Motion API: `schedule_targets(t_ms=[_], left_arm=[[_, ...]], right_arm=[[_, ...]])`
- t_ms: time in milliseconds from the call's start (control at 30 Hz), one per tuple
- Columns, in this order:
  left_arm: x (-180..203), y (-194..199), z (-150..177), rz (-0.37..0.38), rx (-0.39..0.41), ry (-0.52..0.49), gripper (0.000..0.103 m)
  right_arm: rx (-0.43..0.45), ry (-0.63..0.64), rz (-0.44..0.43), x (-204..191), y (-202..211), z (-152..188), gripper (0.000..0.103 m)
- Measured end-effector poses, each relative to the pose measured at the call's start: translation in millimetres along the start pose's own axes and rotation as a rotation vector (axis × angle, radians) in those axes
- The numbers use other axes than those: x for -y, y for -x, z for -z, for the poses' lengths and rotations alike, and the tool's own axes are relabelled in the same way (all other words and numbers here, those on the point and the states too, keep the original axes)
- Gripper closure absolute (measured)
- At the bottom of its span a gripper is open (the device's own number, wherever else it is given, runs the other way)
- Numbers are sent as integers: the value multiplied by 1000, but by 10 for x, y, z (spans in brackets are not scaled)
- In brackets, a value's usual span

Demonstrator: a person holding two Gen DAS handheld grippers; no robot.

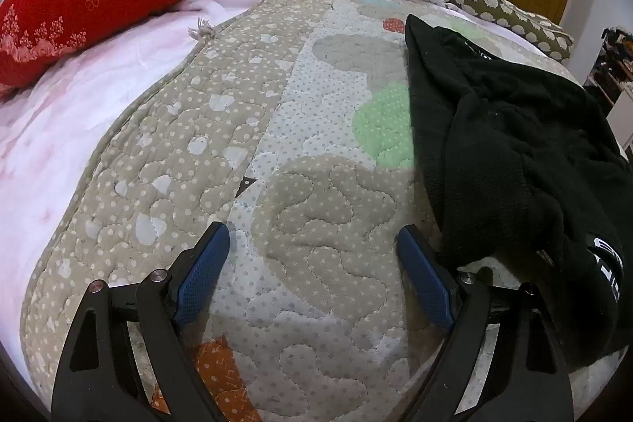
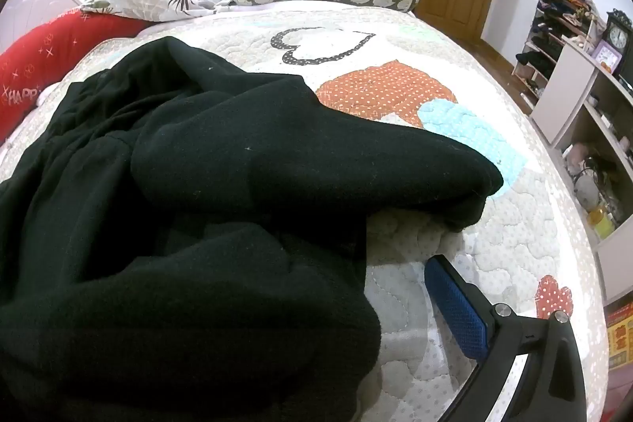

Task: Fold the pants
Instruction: 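Move the left gripper to the black pants' waistband and close on it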

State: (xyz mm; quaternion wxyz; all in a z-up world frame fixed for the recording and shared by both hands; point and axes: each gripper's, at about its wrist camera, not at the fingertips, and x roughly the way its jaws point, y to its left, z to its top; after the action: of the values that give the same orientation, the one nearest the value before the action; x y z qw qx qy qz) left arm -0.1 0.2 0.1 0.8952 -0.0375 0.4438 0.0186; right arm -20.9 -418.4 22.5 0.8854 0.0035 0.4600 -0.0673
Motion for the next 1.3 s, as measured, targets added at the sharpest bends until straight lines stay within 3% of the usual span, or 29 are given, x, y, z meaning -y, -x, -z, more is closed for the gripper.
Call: schedule_targets(t_ms=[400,533,600,667,767,833,933,1167,1300], left_arm=[[4,0,-1,-3,-4,-2,16],[-4,62,-1,13,-64,-7,16],[-63,180,7,57,-79,35,16],[-188,356,55,131,-69,143,16],[-248,622,79,277,-49,261,16],[-184,809,41,302,-26,249,16],[-65,984,33,327,1,229,16],[289,763,139,388,-105,214,16],[408,570,105,437,-140,265,16]], right_arm=[[1,-1,1,-16,5,3,0],[0,-5,-3,5,30,-12,0],[-1,-5,-5,-6,14,-5,0],[-2,-9,-10,-5,33,-9,0],[-28,10,-34,10,41,-30,0],[-75,86,-86,55,128,7,0],[-90,24,-86,233,316,157,0],[-20,-119,-157,628,800,390,0],[2,-138,-168,701,883,360,0]])
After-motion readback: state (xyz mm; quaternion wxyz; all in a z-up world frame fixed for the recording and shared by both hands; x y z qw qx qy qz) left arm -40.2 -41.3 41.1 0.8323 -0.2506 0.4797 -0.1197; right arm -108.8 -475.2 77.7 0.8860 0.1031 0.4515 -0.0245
